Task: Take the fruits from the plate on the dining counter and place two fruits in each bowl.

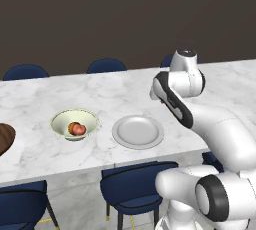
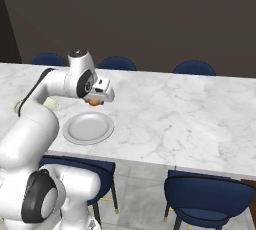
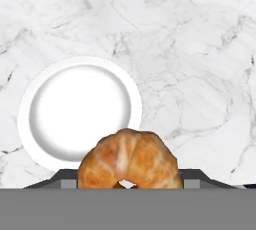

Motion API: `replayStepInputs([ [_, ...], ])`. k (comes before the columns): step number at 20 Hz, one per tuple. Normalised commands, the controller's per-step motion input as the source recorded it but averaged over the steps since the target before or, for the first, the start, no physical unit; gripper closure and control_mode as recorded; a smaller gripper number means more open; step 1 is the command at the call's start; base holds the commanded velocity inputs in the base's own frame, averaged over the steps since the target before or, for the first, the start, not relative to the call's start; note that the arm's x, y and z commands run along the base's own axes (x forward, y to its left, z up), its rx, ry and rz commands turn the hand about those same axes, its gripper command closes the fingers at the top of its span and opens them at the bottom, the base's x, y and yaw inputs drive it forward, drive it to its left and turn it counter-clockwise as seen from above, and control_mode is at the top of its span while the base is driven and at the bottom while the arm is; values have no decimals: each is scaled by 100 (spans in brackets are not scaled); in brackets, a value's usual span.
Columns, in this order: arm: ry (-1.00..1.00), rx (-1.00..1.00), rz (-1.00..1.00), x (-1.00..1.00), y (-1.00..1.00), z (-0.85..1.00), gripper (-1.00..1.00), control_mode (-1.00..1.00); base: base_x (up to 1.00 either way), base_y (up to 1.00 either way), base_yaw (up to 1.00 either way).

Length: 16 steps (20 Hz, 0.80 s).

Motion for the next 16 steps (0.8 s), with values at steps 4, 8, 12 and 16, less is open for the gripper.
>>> replayStepInputs([
  [4, 0, 0, 0, -4, 0, 13, 100, -100, 0, 0, 0],
  [8, 0, 0, 0, -1, 1, 3, 100, -100, 0, 0, 0],
  [12, 0, 0, 0, 0, 0, 0, 100, 100, -43, 4, 0],
  [16, 0, 0, 0, 0, 0, 0, 100, 100, -73, 68, 0],
])
